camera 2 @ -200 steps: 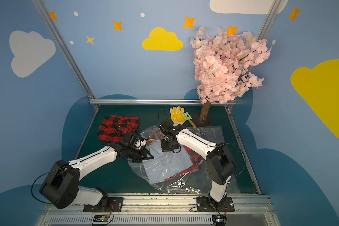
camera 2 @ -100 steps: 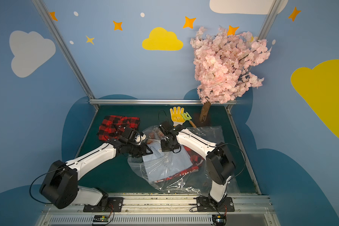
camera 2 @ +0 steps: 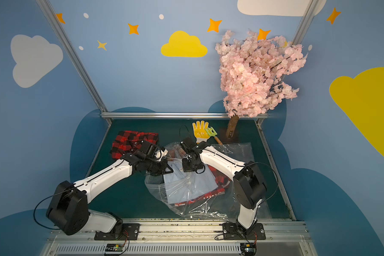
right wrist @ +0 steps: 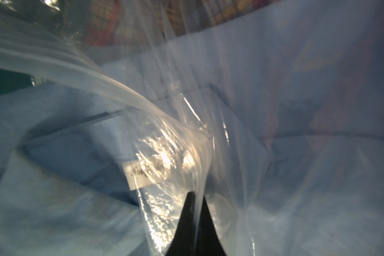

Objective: Take the shirt out of the vacuum bag
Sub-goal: Take out the shirt from the vacuum bag.

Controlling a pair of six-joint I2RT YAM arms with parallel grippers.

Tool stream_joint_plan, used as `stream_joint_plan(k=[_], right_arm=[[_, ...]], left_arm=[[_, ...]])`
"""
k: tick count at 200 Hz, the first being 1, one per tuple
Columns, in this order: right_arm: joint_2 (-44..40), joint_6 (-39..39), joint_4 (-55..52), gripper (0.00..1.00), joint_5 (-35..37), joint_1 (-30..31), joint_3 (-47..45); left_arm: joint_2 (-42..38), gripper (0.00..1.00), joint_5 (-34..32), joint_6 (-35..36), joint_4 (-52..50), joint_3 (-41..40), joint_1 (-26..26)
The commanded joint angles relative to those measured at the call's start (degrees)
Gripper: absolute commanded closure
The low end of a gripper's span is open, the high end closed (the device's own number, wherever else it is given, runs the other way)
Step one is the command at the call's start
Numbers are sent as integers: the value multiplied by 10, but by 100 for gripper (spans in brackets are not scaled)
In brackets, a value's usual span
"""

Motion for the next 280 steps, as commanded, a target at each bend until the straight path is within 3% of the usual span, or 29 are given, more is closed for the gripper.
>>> stream_joint_plan(k=[1, 95, 194, 280], right_arm=[[1, 2, -44, 100, -2, 7, -15], [4, 2, -47, 100, 0, 4, -14], [2, -3, -45, 100, 1, 3, -14], [-2, -6, -45, 100, 2, -1, -13]], left_arm=[[-24, 91, 11, 9, -8, 30, 0], [-51, 92, 14, 19, -55, 71, 10], [-57, 93, -22, 100, -164, 123, 128], [-18, 94, -131, 170, -252, 200, 181]])
